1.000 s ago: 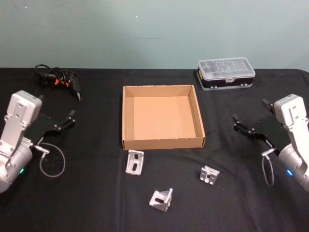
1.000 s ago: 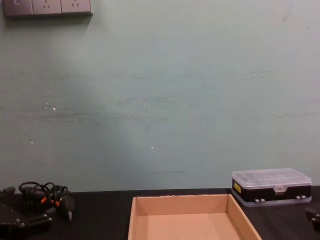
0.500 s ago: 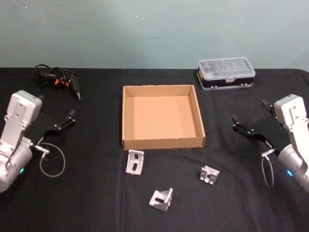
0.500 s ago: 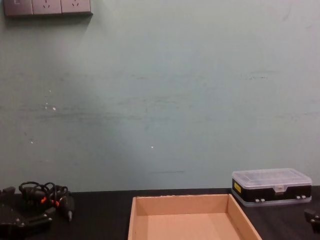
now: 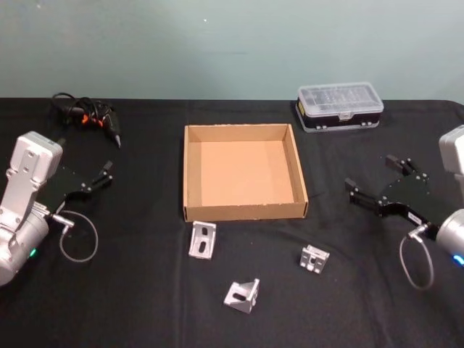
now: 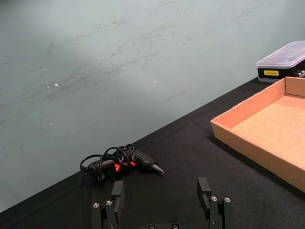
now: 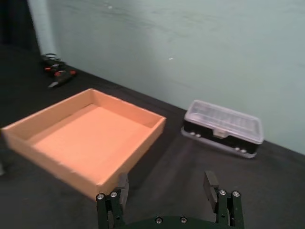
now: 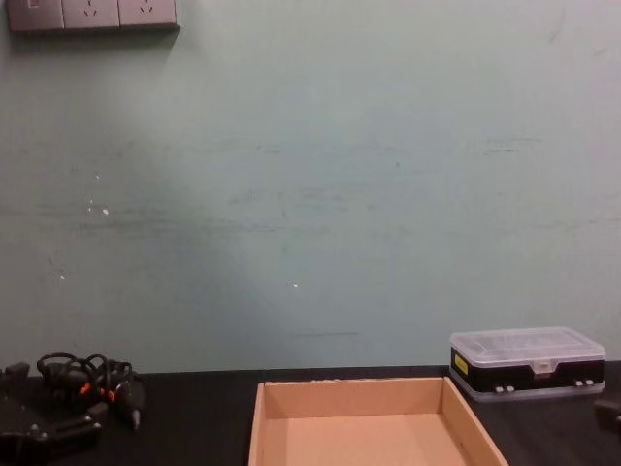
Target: Use one hand to pick up the angle iron from the table and place it into the box.
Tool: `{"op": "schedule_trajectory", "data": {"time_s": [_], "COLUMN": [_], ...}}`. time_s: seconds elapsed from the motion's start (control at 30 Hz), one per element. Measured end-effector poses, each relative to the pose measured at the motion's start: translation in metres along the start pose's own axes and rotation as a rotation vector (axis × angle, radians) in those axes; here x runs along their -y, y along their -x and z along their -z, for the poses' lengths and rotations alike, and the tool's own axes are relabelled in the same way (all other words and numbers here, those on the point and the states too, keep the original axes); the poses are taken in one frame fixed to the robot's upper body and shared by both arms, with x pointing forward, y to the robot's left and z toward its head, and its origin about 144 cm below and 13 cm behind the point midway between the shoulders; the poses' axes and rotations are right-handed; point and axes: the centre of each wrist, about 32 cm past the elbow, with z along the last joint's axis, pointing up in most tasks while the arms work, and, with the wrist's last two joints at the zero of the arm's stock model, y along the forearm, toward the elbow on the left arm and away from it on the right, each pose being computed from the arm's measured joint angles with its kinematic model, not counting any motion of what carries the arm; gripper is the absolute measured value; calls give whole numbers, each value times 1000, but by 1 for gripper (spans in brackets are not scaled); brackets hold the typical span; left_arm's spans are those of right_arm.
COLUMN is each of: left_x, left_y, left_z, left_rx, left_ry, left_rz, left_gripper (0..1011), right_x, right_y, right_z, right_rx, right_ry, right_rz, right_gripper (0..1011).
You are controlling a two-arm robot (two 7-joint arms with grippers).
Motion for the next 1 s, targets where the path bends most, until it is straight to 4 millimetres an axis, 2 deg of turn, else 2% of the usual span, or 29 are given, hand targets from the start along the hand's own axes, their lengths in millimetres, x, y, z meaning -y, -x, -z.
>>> {"op": "schedule_trajectory", "data": {"time_s": [0.33, 0.53, 0.77, 1.0], "left_x": [0, 0, 0, 0], "left_y": [0, 0, 0, 0], "left_z": [0, 0, 0, 0], "left_rx": [0, 0, 0, 0], "left_ry": [0, 0, 0, 0], "left_rz": [0, 0, 0, 0], "left_gripper": [1000, 1000, 1000, 1000], "right_x": [21, 24, 19, 12], "right_y": [-10, -3, 10, 20], "right_z": [-36, -49, -49, -38], "right_rx": [-20, 16, 72, 97], "right_ry": [114, 187, 257, 307], "right_rz": [-210, -345, -429, -451], "right_gripper": [1003, 1003, 1003, 1003]}}
